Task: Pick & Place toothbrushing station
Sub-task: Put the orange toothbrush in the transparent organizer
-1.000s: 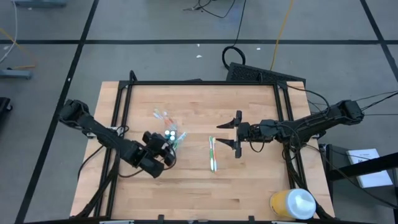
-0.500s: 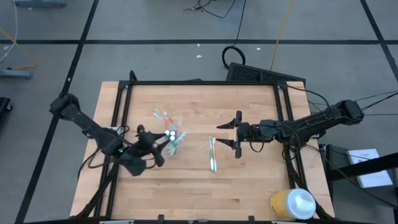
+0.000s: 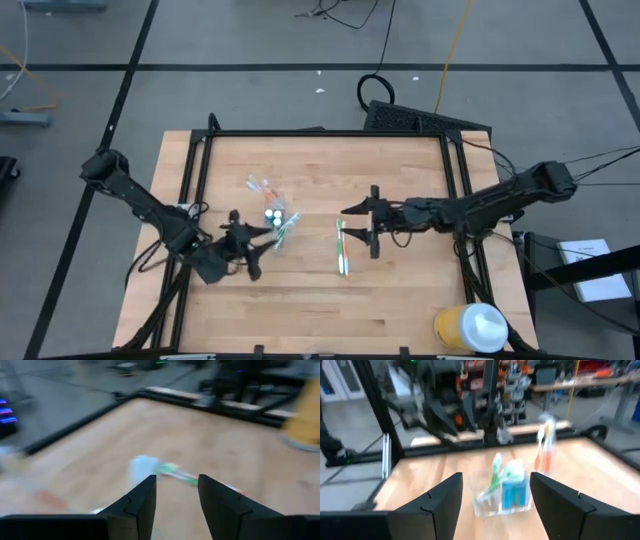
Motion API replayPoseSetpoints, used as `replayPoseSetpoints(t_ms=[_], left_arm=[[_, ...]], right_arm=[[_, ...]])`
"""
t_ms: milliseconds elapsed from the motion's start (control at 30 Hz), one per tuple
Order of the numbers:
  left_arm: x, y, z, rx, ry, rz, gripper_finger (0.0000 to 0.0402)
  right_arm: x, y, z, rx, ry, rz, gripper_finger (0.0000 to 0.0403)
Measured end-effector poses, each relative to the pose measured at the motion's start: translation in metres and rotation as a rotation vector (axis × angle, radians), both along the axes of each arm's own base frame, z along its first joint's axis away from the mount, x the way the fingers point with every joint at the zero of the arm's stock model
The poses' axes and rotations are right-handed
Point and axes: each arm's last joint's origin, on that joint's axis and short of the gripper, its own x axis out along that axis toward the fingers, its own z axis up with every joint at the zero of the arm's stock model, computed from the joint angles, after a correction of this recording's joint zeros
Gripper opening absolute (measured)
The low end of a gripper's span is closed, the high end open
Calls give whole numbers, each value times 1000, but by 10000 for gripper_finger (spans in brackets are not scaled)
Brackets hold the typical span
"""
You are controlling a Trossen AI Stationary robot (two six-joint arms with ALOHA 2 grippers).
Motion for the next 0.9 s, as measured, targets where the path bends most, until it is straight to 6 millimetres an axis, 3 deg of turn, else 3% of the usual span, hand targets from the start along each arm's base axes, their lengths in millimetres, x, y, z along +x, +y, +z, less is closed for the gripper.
replayPoseSetpoints(t_ms=[167,233,467,700,900], left_arm=[[3,-3,5,3,-173,-404,152],[2,4,3,24,-241,-474,152],[-9,42,-18,-31,-269,-282,152],[-9,55,-29,-97,-264,-205,152],[-8,55,-32,-90,-245,-206,152]], right_arm=[[24,-5,-20,65,142,-19,224],[33,-10,-26,95,264,-69,224],[50,-30,-70,268,652,-415,219],[58,-38,-107,405,778,-422,215],[62,-36,-120,433,803,-410,214]])
